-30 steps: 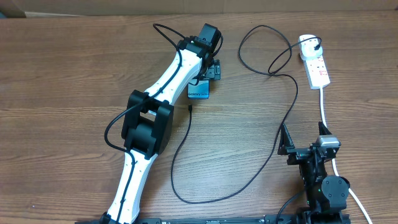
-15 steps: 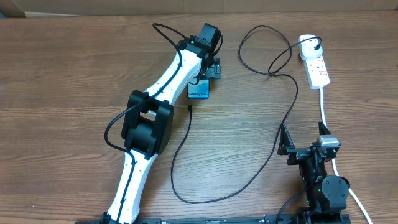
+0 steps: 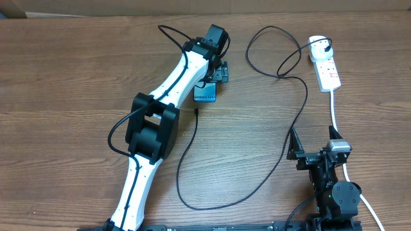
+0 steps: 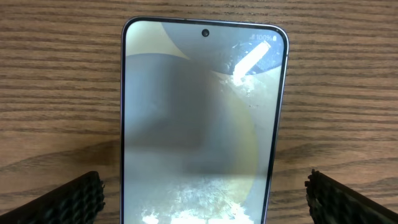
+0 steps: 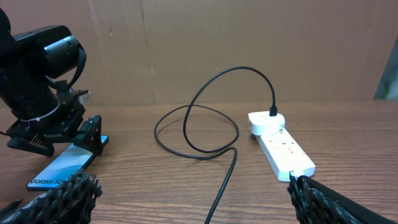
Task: Plug charger to phone and switch on socket
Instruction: 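Lower the open left gripper around the phone's bottom edge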
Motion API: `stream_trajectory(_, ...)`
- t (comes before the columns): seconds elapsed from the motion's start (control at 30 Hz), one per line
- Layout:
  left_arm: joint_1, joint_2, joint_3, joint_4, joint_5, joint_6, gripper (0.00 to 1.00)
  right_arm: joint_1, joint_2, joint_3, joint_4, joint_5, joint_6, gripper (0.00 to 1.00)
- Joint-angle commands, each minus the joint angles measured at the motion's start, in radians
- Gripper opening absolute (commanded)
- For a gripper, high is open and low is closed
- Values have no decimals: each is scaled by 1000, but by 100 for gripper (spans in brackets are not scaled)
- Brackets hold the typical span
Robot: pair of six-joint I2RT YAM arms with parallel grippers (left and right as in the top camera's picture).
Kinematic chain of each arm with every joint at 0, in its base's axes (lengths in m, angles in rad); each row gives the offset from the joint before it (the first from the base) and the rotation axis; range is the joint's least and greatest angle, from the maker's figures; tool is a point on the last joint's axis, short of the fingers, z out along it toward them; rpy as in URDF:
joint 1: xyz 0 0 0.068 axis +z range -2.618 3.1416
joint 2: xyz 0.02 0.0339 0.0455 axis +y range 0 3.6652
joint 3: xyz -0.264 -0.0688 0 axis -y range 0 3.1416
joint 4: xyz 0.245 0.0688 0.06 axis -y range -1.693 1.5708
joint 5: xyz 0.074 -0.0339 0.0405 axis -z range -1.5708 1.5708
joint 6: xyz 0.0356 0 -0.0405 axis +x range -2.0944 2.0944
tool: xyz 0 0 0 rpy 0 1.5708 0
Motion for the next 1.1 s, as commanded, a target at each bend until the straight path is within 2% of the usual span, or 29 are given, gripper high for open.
stream_trajectory(0.0, 6, 10, -14, 6, 1, -11, 100, 5, -8, -10, 5, -5, 6, 100)
stream_trajectory(1.07, 6, 26, -24, 27, -45, -23, 100, 5, -8, -10, 5, -5, 6, 100)
